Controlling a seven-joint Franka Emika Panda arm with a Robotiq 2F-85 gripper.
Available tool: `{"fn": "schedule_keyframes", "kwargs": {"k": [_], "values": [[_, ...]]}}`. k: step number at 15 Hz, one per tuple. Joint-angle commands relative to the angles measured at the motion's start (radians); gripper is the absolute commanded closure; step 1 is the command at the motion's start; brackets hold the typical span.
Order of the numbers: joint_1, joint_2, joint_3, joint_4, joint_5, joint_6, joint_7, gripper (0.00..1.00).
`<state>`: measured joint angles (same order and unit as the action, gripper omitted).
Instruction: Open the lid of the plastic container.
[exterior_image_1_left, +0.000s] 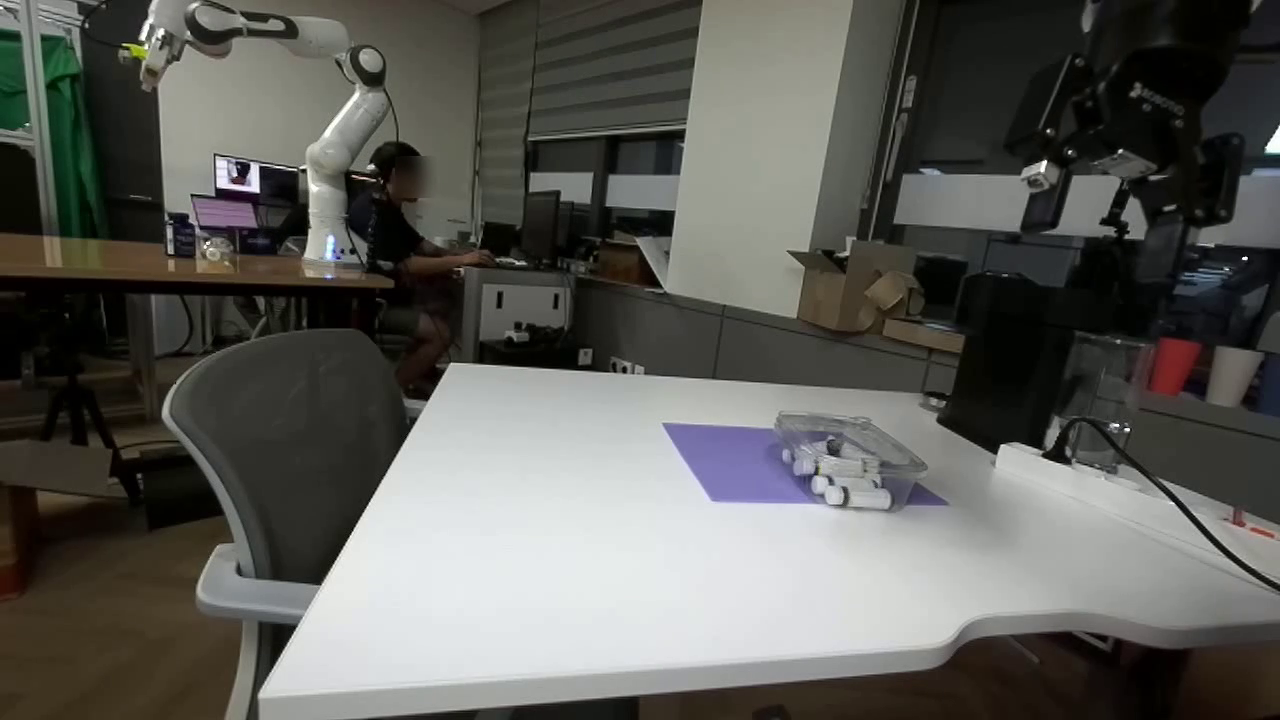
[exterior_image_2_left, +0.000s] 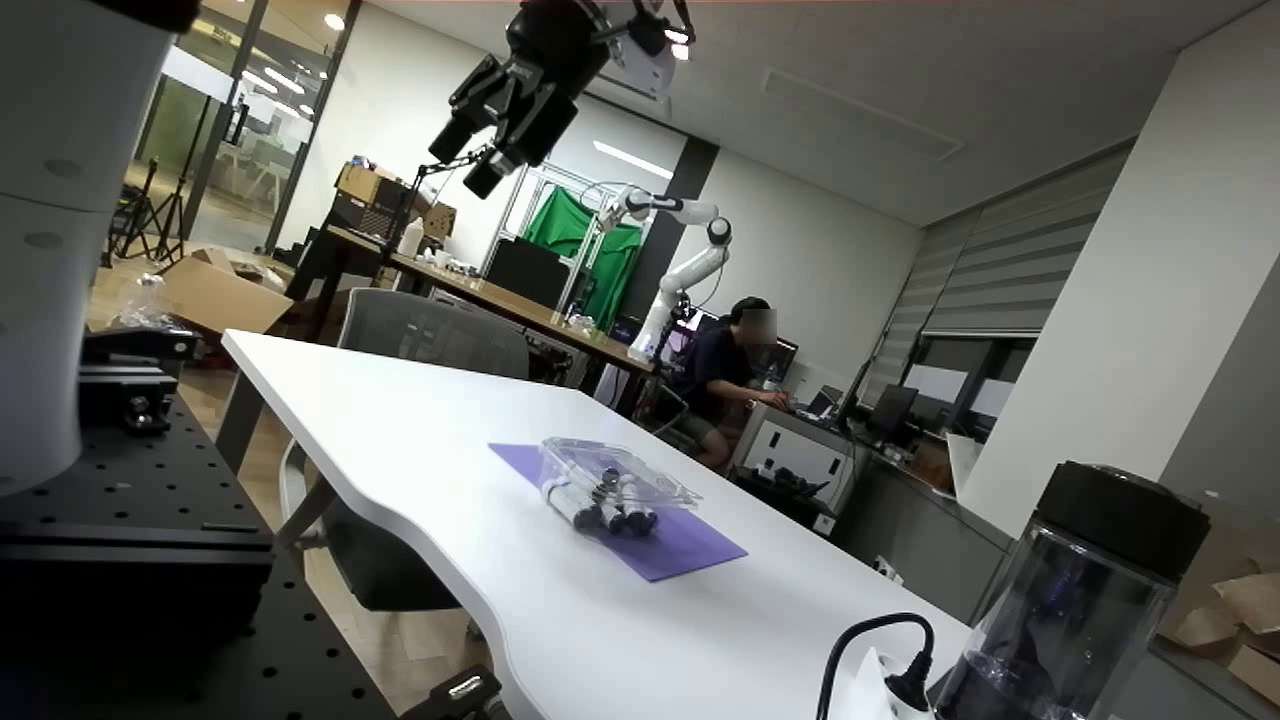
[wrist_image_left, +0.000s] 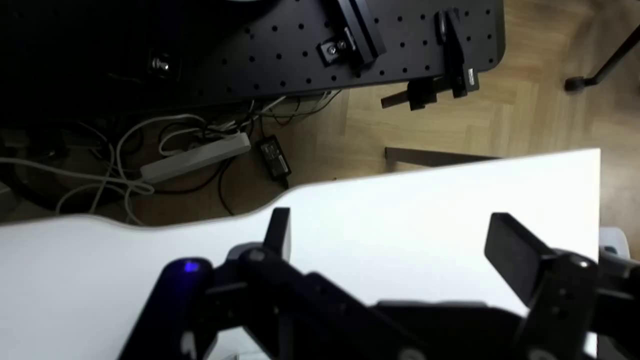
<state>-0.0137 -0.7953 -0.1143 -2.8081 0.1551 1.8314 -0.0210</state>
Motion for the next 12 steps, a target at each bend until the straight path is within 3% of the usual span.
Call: {"fn": "schedule_keyframes", "kwargs": {"k": [1,4,6,9,11,12], "values": [[-0.058,0.144,-0.015,0.078,-0.023,0.196,-0.028,0.00],[-0.098,0.329,-0.039,0.164,-0.045,0.454,-0.037,0.00],[-0.119,0.446,-0.046,0.231,-0.053,0.568,-0.017,0.00],[-0.147,0.632,-0.049,0.373,-0.058,0.628,0.037,0.00],[-0.163,0.758,-0.049,0.498,-0.071,0.576,0.091,0.00],[-0.149,0.621,-0.054,0.354,-0.044,0.626,0.014,0.00]]}}
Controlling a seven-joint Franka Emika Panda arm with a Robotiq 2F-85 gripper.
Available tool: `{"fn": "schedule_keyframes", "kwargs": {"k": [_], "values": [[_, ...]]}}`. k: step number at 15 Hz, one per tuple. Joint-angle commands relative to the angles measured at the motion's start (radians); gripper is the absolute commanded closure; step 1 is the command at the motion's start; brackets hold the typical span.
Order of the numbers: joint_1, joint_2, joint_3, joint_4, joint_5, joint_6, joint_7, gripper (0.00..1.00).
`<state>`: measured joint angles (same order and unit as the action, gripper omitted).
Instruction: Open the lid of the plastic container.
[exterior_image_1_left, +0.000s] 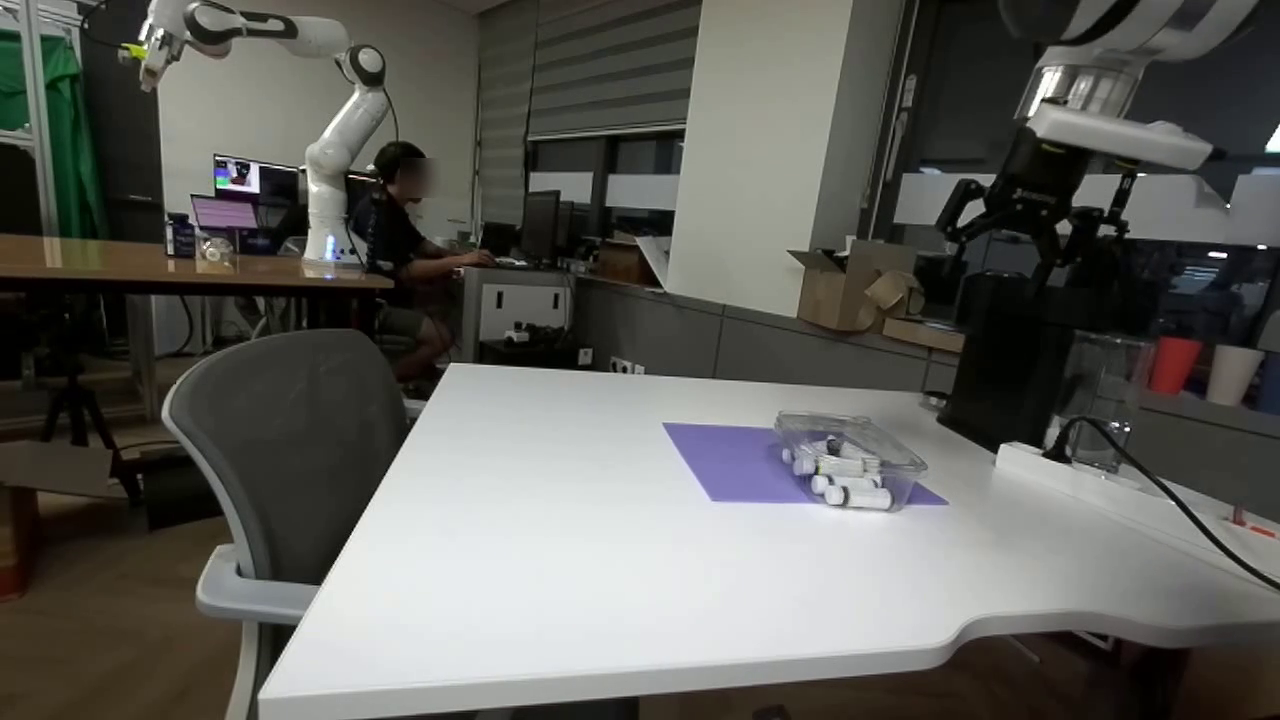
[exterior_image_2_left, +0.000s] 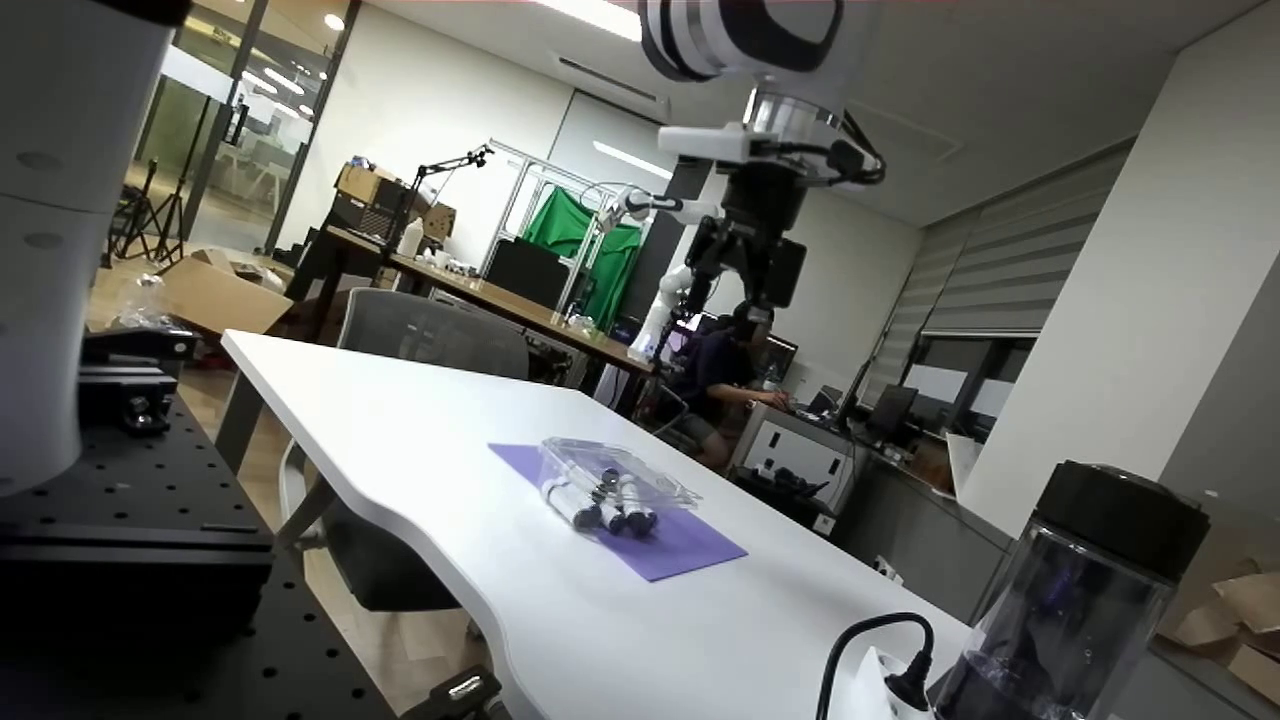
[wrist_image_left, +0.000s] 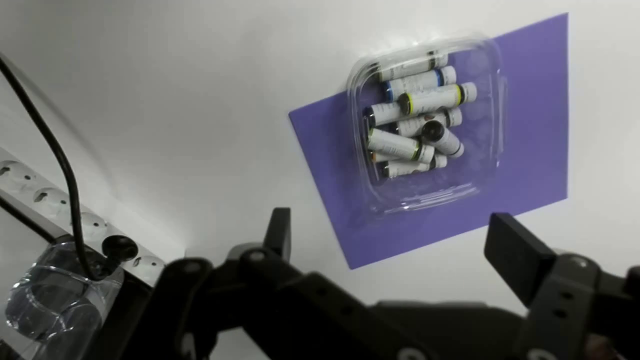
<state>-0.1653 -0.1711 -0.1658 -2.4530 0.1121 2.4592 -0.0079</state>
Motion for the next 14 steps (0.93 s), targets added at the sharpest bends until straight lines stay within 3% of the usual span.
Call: {"fn": "schedule_keyframes", "kwargs": {"k": [1,4,12,14], "values": [[-0.003,0.054,-0.002,0.049,-0.006,-0.009,0.016,0.00],[-0.006,0.141,-0.002,0.120,-0.012,-0.019,0.034,0.00],[-0.007,0.139,-0.002,0.126,-0.014,-0.025,0.042,0.00],[0.003,0.235,0.005,0.190,0.018,0.006,0.024,0.00]]}}
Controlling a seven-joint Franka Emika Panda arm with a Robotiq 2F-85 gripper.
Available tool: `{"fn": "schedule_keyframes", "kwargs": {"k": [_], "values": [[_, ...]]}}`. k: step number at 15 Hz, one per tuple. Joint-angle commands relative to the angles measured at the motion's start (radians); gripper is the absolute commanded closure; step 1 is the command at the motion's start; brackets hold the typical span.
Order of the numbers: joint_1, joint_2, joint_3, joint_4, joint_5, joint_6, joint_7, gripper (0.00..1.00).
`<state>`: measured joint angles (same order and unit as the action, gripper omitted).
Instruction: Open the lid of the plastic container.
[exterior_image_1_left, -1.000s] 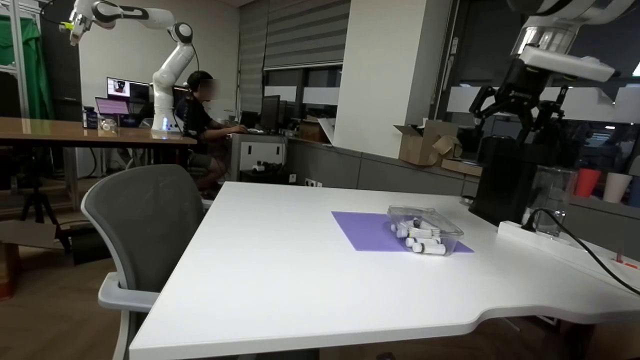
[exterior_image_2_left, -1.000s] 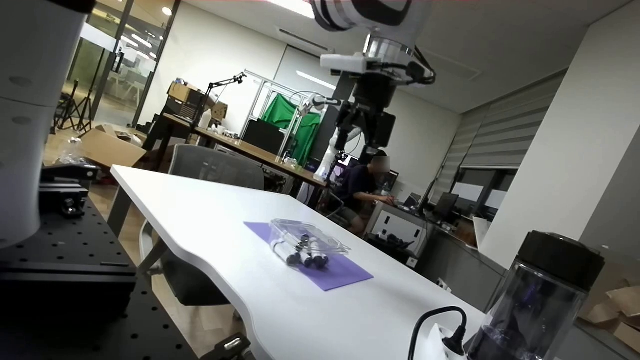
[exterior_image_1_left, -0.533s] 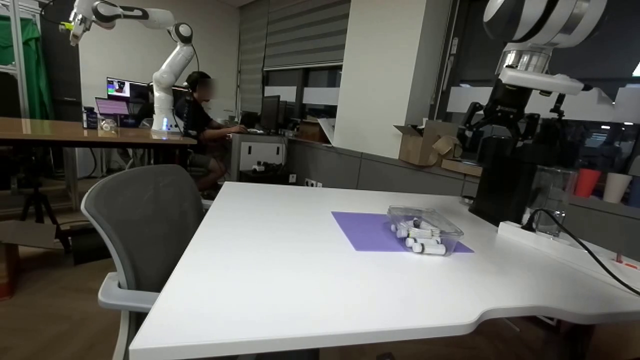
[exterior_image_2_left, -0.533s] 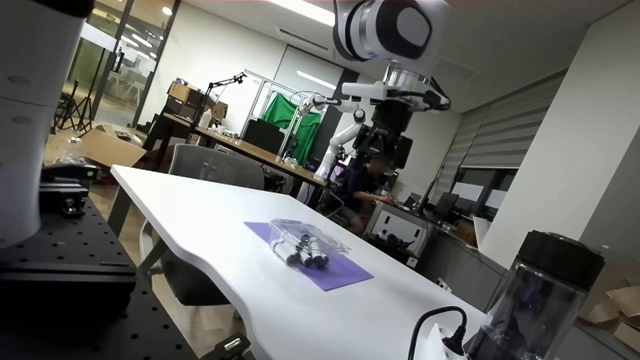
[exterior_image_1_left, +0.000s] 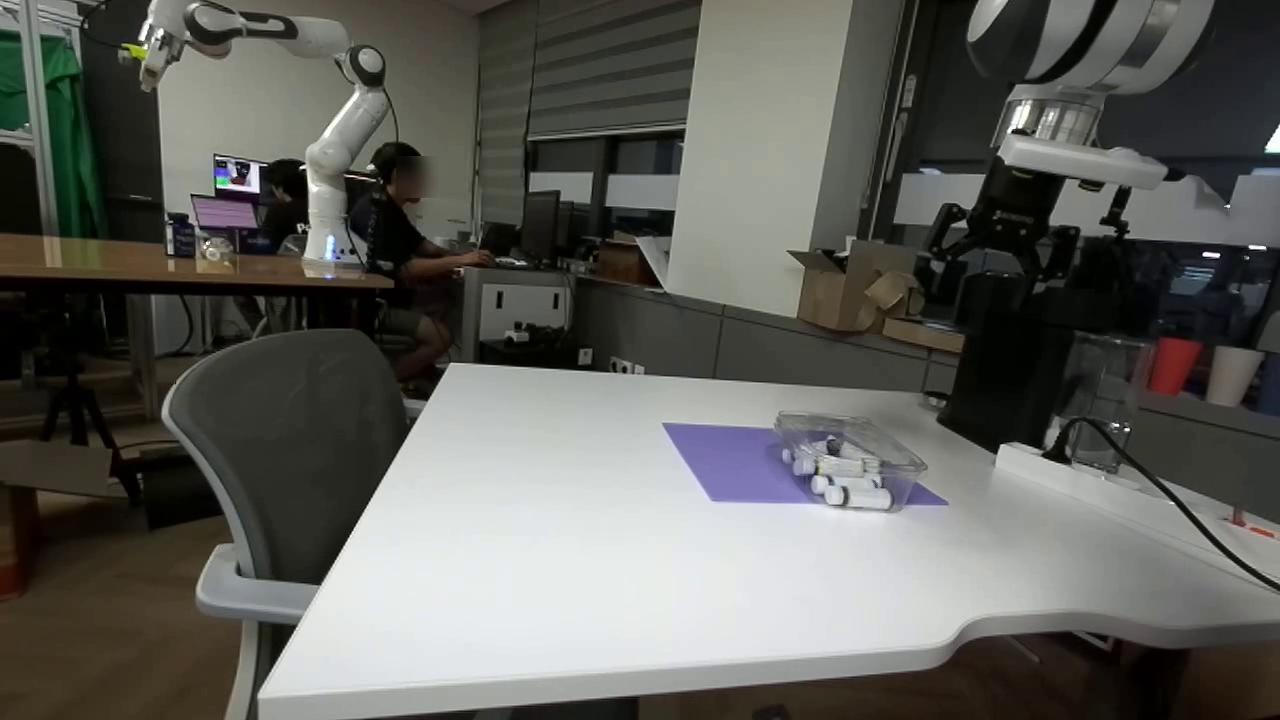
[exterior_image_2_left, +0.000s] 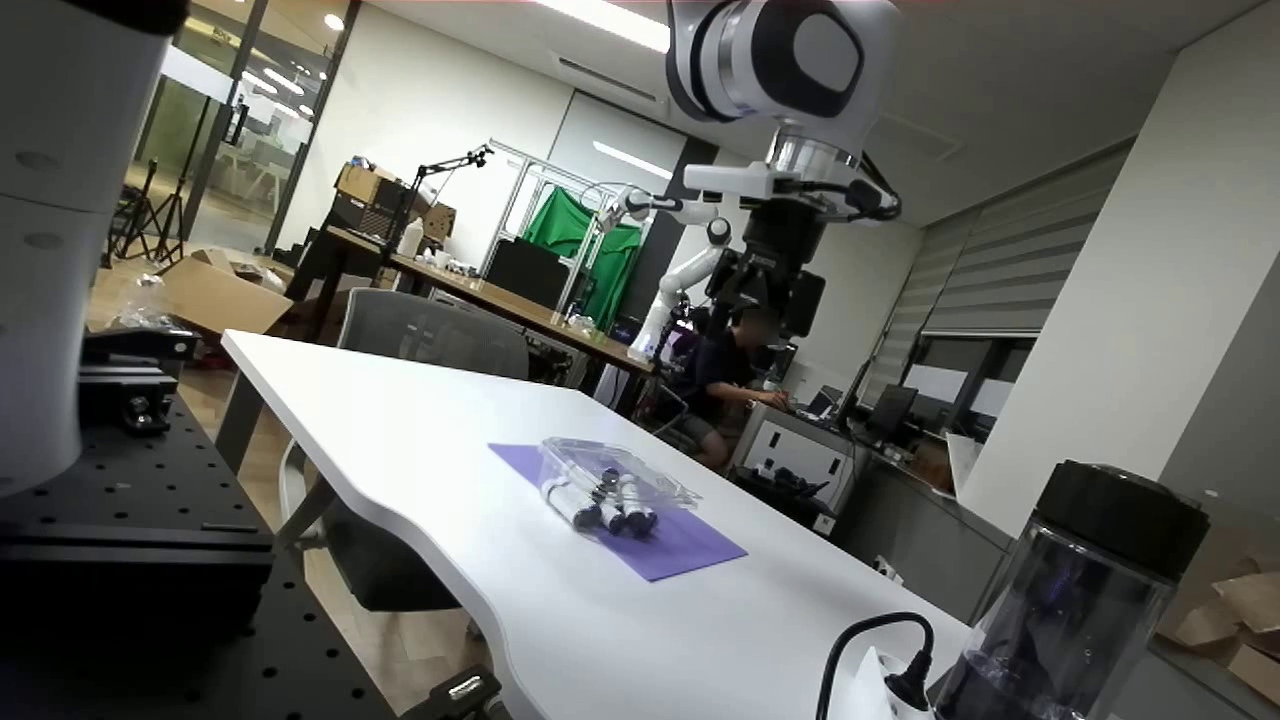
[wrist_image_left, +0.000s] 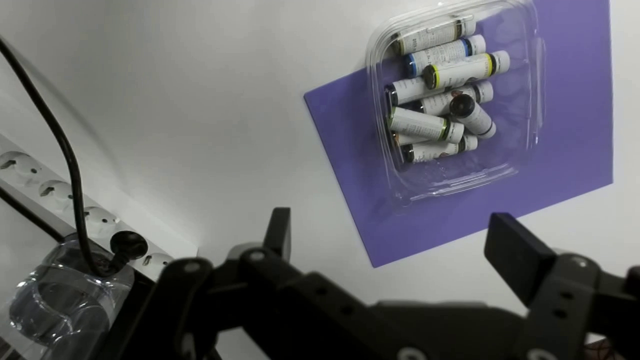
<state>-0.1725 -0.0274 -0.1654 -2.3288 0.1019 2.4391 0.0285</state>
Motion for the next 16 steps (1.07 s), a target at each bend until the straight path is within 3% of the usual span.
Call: {"fn": "schedule_keyframes", "kwargs": {"k": [1,5,10,16], "values": [[0.015,0.133,0.008,0.093,0.065,0.033,-0.049,0.00],[0.012,0.356,0.054,0.232,0.164,0.121,-0.101,0.00],[0.028,0.601,0.084,0.391,0.111,0.144,-0.014,0.00],[0.018,0.706,0.102,0.496,0.123,0.087,0.007,0.00]]}}
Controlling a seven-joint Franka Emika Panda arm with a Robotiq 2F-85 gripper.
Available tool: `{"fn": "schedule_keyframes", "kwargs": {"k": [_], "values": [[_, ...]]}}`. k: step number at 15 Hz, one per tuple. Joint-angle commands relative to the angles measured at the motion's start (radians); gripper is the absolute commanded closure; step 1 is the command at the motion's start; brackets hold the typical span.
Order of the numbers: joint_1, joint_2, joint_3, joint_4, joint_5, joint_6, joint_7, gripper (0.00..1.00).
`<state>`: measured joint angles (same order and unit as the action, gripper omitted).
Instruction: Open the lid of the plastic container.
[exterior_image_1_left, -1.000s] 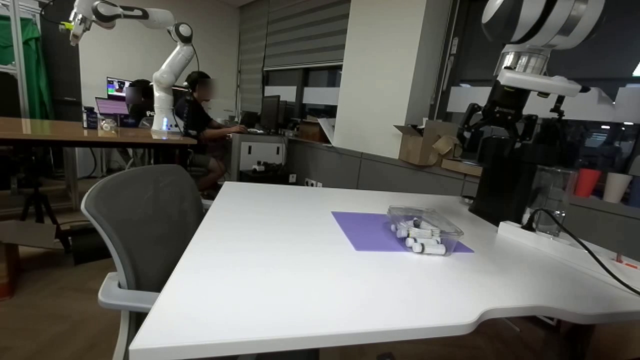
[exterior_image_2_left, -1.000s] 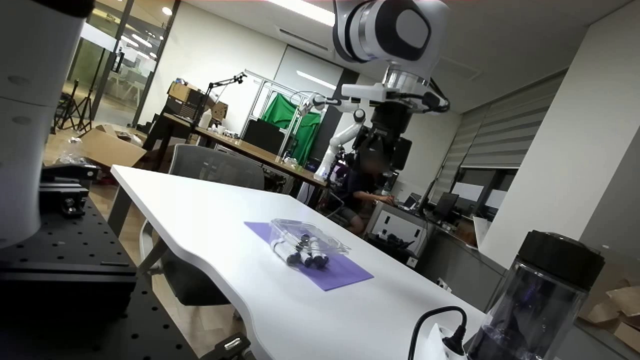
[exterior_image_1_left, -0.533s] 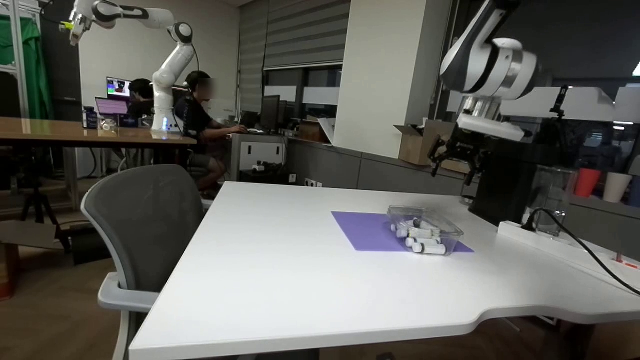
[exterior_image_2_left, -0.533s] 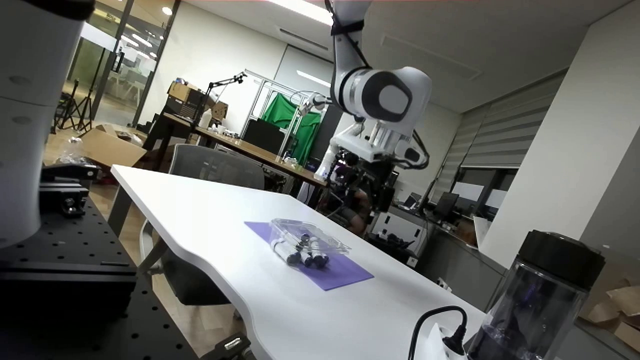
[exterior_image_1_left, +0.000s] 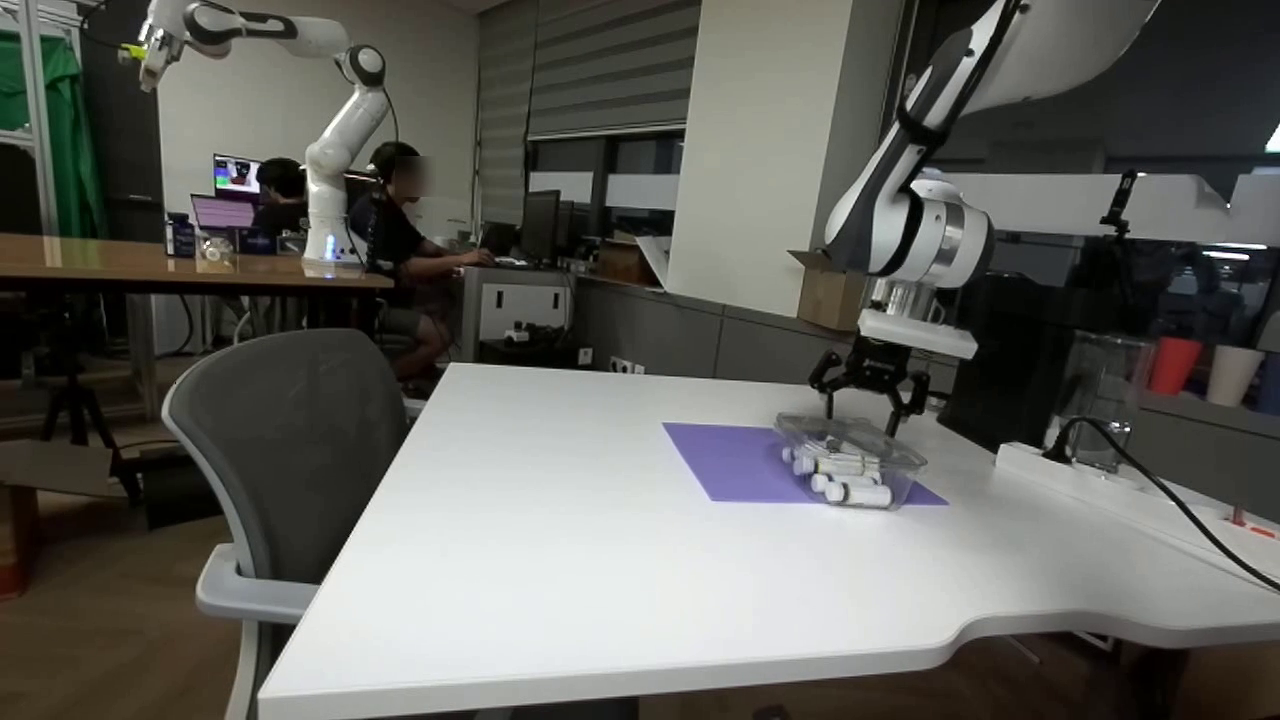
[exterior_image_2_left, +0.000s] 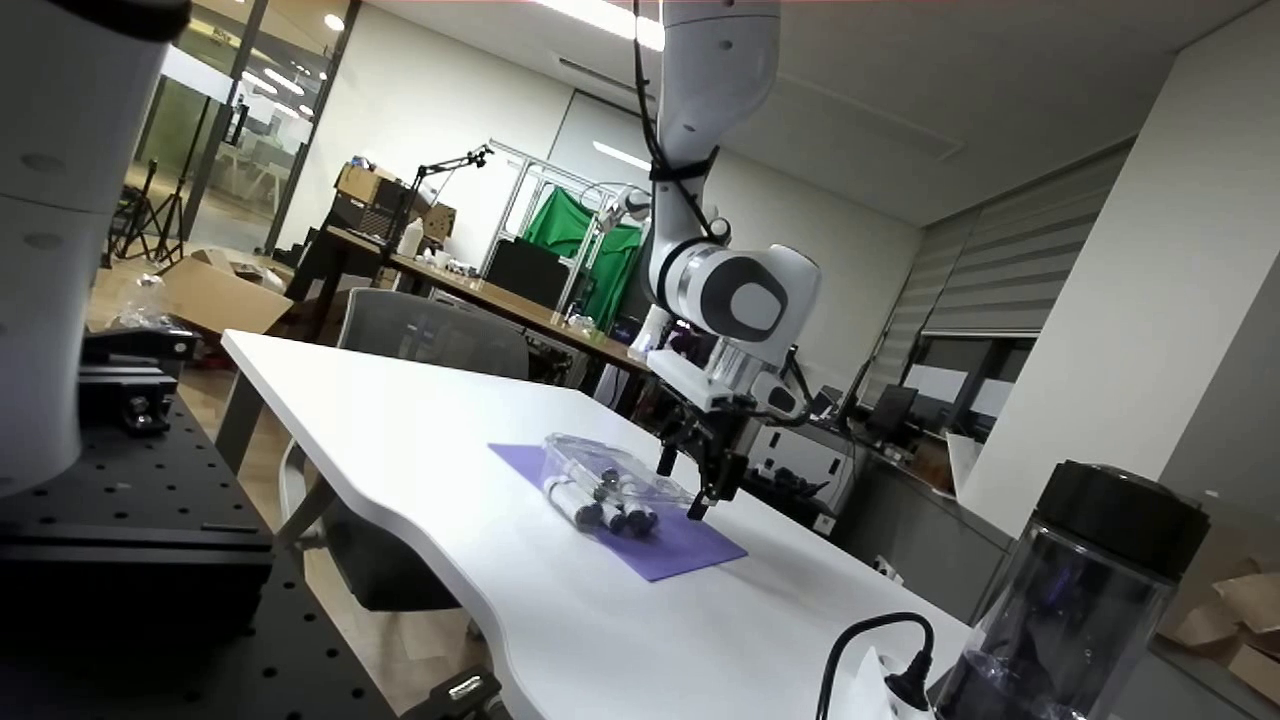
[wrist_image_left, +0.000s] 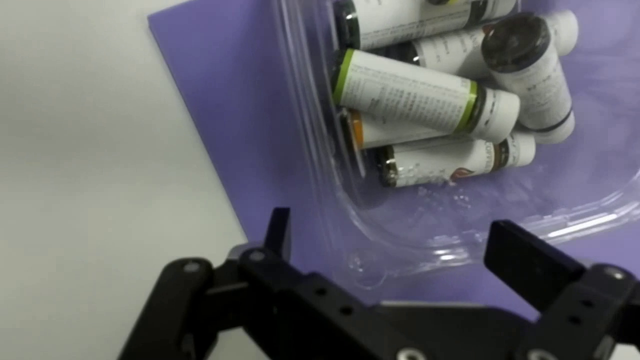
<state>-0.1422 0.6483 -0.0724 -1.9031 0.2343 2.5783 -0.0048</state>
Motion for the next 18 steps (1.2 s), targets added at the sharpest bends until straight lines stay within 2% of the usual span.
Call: {"fn": "schedule_keyframes", "kwargs": {"k": [1,6,13,18], "values": [[-0.014,0.034,0.008,0.081,-0.008,-0.063,0.041,0.00],[-0.027,0.024,0.011,0.131,0.004,-0.132,0.045,0.00],[-0.058,0.034,0.018,0.212,0.053,-0.328,0.062,0.00],[-0.063,0.029,0.016,0.189,0.045,-0.258,0.016,0.00]]}}
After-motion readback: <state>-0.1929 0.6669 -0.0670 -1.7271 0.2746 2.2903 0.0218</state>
